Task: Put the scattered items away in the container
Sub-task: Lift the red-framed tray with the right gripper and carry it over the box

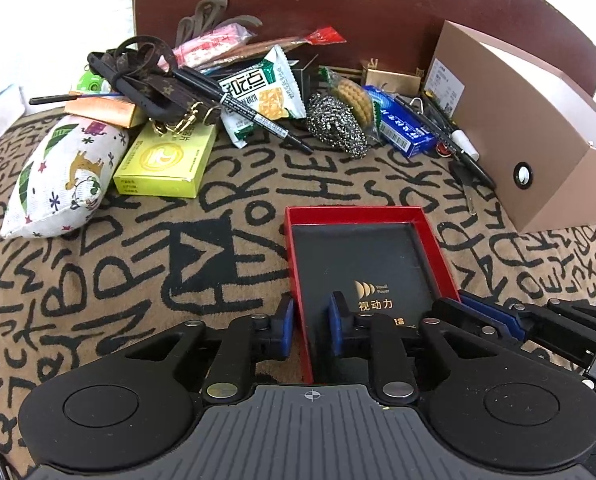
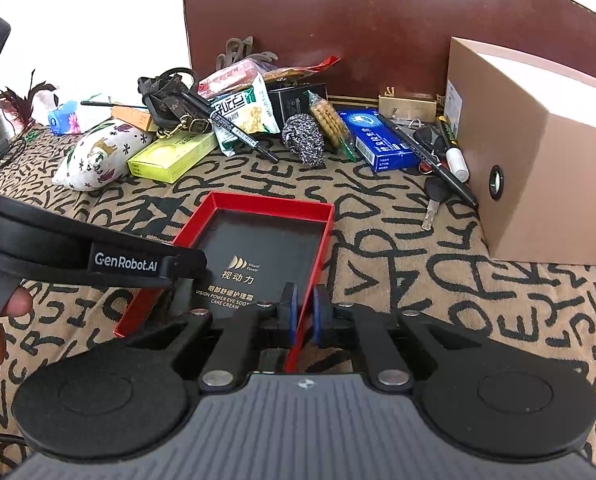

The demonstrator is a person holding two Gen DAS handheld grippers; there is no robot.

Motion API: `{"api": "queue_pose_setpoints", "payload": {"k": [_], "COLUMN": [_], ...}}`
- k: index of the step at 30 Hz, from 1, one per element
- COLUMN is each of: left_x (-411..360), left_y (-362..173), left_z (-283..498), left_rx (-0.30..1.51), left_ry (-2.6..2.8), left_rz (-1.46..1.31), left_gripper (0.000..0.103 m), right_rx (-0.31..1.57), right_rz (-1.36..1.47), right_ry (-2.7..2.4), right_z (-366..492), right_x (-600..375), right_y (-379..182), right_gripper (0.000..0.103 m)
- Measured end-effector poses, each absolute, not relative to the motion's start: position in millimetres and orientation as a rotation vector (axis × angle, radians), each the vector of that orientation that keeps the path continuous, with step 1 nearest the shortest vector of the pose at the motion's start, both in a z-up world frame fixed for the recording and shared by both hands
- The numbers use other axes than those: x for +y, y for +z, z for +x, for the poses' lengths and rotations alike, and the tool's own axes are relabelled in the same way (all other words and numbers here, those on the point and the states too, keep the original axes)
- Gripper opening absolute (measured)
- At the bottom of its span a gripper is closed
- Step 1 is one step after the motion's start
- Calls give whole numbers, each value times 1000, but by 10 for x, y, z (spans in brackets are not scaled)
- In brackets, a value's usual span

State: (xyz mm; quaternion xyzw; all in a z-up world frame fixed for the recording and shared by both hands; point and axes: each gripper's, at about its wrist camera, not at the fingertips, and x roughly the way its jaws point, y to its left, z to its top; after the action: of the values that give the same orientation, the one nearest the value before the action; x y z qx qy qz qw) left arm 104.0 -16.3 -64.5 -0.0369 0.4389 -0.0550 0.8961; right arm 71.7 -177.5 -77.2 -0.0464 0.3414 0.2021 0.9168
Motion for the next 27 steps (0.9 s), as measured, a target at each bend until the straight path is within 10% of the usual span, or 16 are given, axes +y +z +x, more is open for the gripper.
{"api": "queue_pose_setpoints", "payload": {"k": [27], "left_x": [-1123], "left_y": [581], "left_z": [1053], "left_rx": [631], "left_ry": [-232], "left_rz": [-18], "left_gripper": [8], "right_rx": [324], "right_rz": [-108], "right_ry": [245], "right_z": [634], "right_x": [-2604], "right_y": [381], "right_gripper": [6]}}
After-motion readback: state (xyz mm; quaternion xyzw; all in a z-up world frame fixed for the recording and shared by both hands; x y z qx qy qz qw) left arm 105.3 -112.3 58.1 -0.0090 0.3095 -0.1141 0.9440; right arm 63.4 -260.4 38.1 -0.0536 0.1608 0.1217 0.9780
